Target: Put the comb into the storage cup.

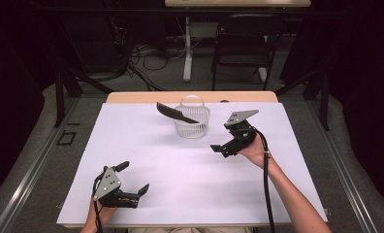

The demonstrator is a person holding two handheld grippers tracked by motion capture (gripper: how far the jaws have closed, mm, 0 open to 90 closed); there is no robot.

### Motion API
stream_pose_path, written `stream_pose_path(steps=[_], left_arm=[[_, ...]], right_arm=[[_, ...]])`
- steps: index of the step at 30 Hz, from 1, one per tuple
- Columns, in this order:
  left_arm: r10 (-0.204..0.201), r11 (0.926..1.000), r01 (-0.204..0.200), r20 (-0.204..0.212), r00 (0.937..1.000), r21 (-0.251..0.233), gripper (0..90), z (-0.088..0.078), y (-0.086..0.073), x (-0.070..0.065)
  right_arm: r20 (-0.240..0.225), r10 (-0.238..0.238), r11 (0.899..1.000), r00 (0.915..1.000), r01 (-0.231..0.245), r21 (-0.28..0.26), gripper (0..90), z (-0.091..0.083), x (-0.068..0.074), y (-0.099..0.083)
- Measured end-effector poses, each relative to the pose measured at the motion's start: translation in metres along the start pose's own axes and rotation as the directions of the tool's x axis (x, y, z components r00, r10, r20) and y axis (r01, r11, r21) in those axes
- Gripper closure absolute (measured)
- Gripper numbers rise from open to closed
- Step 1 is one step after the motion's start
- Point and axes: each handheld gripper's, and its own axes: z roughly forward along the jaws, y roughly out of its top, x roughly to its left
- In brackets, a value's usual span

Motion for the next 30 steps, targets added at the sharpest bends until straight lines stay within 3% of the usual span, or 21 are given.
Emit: stream_pose_path(steps=[30], left_arm=[[0.001, 1.0, -0.001, 0.001, 1.0, 0.002, 0.0, 0.0, 0.0, 0.0]], right_arm=[[0.007, 0.056, 0.998, 0.9984, -0.057, 0.029, 0.0, -0.016, 0.022, -0.046]])
